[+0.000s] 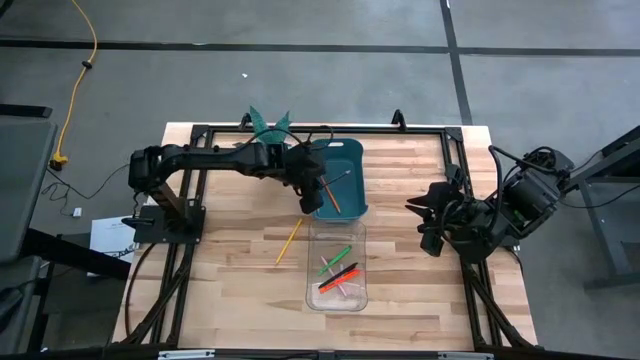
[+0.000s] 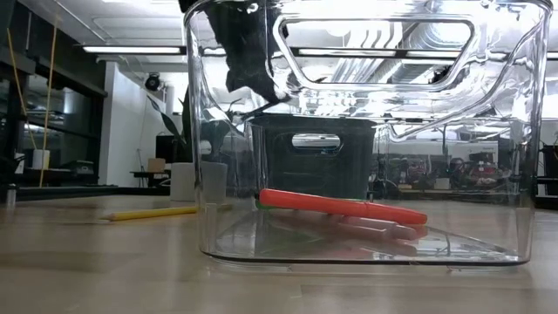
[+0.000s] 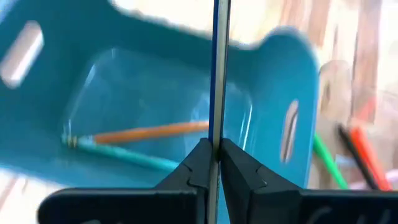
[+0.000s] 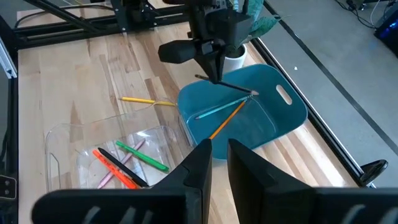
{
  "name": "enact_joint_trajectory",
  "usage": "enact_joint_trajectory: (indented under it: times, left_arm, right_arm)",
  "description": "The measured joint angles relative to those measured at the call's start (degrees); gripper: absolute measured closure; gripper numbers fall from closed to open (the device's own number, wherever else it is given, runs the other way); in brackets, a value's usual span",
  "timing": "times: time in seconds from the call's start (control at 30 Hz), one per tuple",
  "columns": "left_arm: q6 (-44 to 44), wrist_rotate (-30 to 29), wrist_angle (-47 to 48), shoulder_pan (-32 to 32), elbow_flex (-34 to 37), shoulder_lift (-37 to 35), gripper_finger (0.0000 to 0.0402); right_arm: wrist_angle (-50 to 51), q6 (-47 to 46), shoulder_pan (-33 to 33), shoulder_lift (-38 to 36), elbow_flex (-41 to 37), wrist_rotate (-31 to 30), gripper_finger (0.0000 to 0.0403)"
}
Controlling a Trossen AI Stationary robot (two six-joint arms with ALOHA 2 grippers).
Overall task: Sort pens & pencils
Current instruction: Put the blue pencil into the blue bin, then put the yellow pencil into the blue bin
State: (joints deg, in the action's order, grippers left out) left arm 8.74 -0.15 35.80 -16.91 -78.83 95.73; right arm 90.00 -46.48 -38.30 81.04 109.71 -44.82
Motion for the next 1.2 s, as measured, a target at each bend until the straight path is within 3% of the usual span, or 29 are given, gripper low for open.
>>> enact_joint_trajectory:
  times: [0.07,0.5,0.9,1.2]
  left_arm:
    - [-0.5,-0.1,-3.6,0.0,-0.1,0.3,0.0387]
    - [-2.8,1.1,-3.2,-2.3,-4.2,1.0,0.0387]
    - [-2.6,1.2,-2.9,-2.3,-4.1,1.0,0.0317]
    - [-3.2,2.0,0.1,-2.2,-4.0,0.6,0.0326]
  right_arm:
    - [0.0,0.0,0.0,0.0,0.0,0.0,0.0362]
    - [0.0,-0.7,0.0,0.0,0.0,0.0,0.0362]
    - [0.0,-1.1,0.0,0.0,0.0,0.0,0.0362]
    - [0.0,-1.1,0.0,0.0,0.0,0.0,0.0362]
